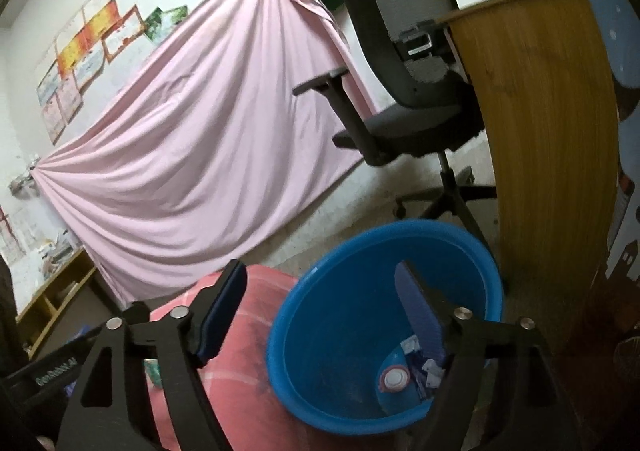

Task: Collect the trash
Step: 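Move both open tools back over the table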

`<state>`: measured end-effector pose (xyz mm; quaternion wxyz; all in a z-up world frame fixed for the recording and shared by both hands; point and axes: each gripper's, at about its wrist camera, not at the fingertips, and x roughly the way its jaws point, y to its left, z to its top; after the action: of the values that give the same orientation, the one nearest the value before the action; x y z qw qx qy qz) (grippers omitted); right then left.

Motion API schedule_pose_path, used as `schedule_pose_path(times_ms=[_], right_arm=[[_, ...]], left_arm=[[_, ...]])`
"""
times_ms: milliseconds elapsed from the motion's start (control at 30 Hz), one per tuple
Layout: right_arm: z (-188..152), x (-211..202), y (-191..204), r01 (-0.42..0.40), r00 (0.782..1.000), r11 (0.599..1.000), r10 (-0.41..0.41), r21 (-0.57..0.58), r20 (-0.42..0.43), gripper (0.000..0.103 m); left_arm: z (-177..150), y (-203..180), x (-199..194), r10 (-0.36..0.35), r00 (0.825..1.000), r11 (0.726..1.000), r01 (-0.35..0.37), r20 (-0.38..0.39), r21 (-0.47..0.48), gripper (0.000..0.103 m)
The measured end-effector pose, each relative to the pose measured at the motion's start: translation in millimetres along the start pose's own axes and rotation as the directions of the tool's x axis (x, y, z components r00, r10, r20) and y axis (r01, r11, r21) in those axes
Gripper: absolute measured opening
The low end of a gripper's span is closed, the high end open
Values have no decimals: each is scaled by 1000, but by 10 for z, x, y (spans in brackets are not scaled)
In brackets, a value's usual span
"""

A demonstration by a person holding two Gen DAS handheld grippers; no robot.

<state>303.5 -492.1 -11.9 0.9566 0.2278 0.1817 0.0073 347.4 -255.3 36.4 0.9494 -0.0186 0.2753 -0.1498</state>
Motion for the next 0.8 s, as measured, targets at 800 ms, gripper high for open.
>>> schedule_pose_path(times_ms=[800], right_arm=[[-198,-403,1203,-165,954,952,221,-259,203,103]], left_arm=[[-379,1172,-1210,316,892,948,-285,323,-138,101]])
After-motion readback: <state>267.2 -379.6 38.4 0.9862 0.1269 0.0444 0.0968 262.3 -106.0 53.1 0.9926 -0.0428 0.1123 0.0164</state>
